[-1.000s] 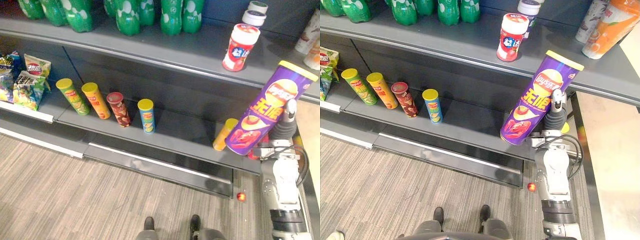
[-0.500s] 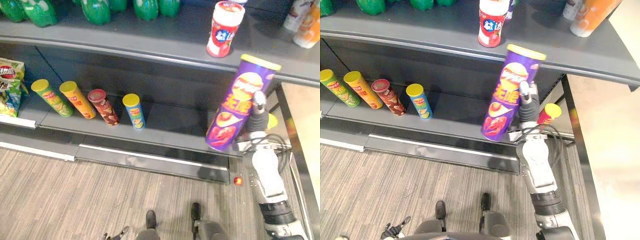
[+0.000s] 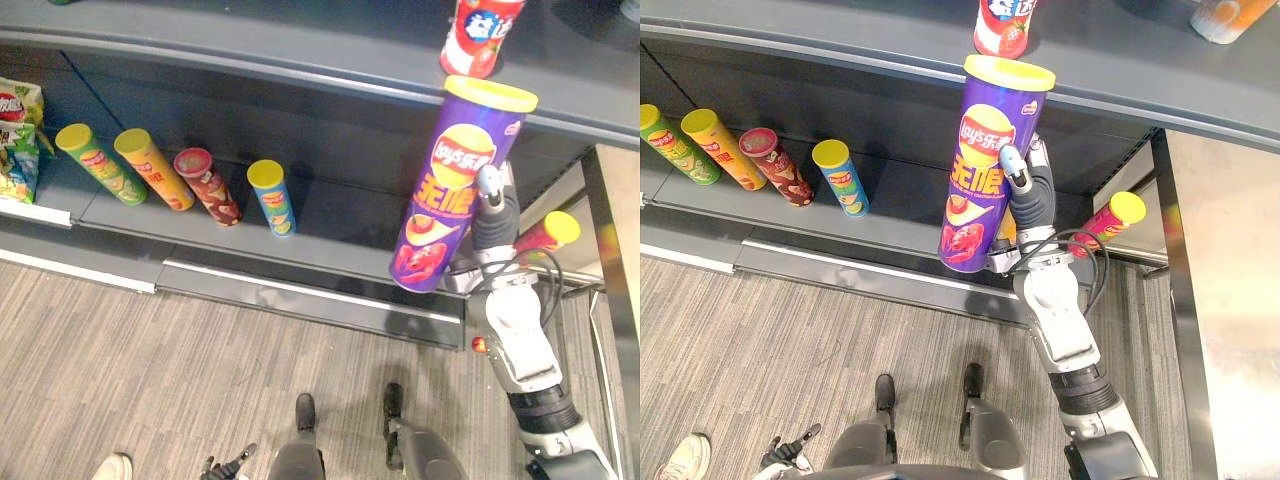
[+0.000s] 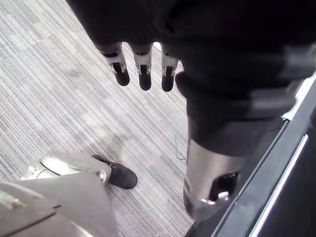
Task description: Put the gum and the chips on the shelf.
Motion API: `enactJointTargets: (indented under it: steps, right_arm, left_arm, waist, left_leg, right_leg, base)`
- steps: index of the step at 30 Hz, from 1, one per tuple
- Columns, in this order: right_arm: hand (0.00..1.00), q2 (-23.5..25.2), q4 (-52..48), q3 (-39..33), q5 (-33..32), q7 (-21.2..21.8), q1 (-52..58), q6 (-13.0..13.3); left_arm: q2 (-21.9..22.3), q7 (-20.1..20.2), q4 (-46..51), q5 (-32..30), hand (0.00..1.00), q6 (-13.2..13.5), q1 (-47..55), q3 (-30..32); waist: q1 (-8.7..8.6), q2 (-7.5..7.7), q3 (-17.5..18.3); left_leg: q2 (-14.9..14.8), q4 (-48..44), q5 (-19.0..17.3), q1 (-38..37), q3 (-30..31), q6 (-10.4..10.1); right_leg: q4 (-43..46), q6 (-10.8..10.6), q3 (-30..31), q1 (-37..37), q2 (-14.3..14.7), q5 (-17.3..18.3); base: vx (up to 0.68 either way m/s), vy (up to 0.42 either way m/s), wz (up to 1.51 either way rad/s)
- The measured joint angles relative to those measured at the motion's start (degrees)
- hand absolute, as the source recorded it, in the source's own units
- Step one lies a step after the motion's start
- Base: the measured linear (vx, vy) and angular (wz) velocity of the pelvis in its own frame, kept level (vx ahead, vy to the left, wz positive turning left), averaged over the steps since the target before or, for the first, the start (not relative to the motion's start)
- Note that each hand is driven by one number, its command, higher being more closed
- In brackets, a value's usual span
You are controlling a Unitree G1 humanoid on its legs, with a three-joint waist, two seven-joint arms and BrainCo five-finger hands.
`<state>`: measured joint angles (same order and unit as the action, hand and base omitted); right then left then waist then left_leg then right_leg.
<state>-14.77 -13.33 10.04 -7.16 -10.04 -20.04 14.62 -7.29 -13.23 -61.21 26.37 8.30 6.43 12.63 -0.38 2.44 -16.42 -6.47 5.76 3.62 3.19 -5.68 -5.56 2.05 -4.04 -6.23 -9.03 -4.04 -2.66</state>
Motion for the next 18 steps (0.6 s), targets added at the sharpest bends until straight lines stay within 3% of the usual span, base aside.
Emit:
enactJointTargets:
  steps: [7,13,18]
  right_arm:
    - [1.0,0.02,-2.1,-0.75,4.38,-5.59,-0.09,0.0]
    - [1.0,0.01,-8.75,-0.65,4.59,-5.72,-0.54,-0.06]
    - [1.0,-0.01,-12.84,0.37,4.59,-5.22,-2.45,2.39]
  left_arm:
    - [0.01,-0.15,-0.41,-0.3,0.0,0.03,-0.09,-0.01]
    - [0.02,-0.17,-0.5,-0.73,0.0,-0.05,-0.08,-0.03]
    - [0.08,-0.21,-0.59,-0.85,0.0,-0.02,-0.09,-1.17]
  waist:
    - [0.42,0.03,0.01]
    - [0.5,0.05,0.02]
    - [0.35,0.04,0.03]
  left_leg:
    - [-0.13,-0.04,0.09,-0.43,-0.44,0.14]
    - [-0.35,-0.3,0.04,-0.64,-1.32,0.05]
    - [-0.35,-0.32,0.04,-0.6,-1.59,0.05]
  right_leg:
    - [0.0,0.06,0.2,0.29,0.15,-0.04]
    - [-0.29,0.28,0.57,0.27,0.37,-0.31]
    - [-1.13,0.25,0.72,0.43,0.41,-0.85]
  base:
    - [0.0,-0.001,0.0]
    - [0.01,-0.007,-0.06]
    - [0.0,-0.002,-0.02]
